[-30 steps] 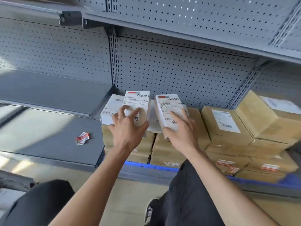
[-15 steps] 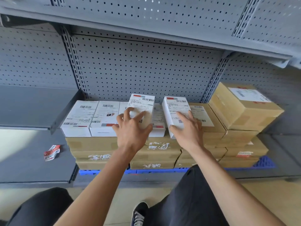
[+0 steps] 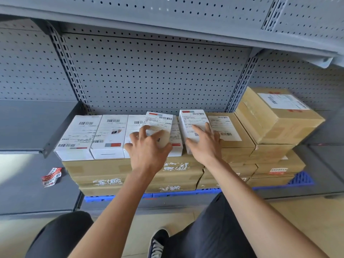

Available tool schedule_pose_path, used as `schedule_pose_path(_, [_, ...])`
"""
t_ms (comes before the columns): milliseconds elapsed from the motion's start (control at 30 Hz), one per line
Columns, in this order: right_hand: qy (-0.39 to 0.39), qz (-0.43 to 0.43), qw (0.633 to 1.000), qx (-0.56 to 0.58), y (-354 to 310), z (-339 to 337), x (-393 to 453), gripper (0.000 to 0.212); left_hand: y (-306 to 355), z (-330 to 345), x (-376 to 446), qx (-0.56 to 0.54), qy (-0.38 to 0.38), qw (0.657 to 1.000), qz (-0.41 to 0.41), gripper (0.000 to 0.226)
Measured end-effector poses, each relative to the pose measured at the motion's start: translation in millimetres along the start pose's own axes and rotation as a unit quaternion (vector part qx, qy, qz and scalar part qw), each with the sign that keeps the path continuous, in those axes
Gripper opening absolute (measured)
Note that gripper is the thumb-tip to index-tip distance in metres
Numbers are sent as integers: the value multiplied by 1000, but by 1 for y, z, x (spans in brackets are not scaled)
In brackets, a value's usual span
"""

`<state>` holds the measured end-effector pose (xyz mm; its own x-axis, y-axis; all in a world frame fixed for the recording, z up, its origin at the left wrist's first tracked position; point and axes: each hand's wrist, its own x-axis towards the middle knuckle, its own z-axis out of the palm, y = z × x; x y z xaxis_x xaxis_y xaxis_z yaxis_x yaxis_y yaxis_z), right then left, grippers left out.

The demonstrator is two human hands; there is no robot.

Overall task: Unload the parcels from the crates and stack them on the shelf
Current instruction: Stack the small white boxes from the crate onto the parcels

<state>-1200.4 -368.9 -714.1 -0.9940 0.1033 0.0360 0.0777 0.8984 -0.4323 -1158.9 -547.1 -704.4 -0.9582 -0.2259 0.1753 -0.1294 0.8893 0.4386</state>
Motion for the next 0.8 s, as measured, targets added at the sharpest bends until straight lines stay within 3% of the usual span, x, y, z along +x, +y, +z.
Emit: schedule_pose_path(800, [-32,-62,995,-73,12,42,7,62,0,-2,-5,2,-13,1000,10,44])
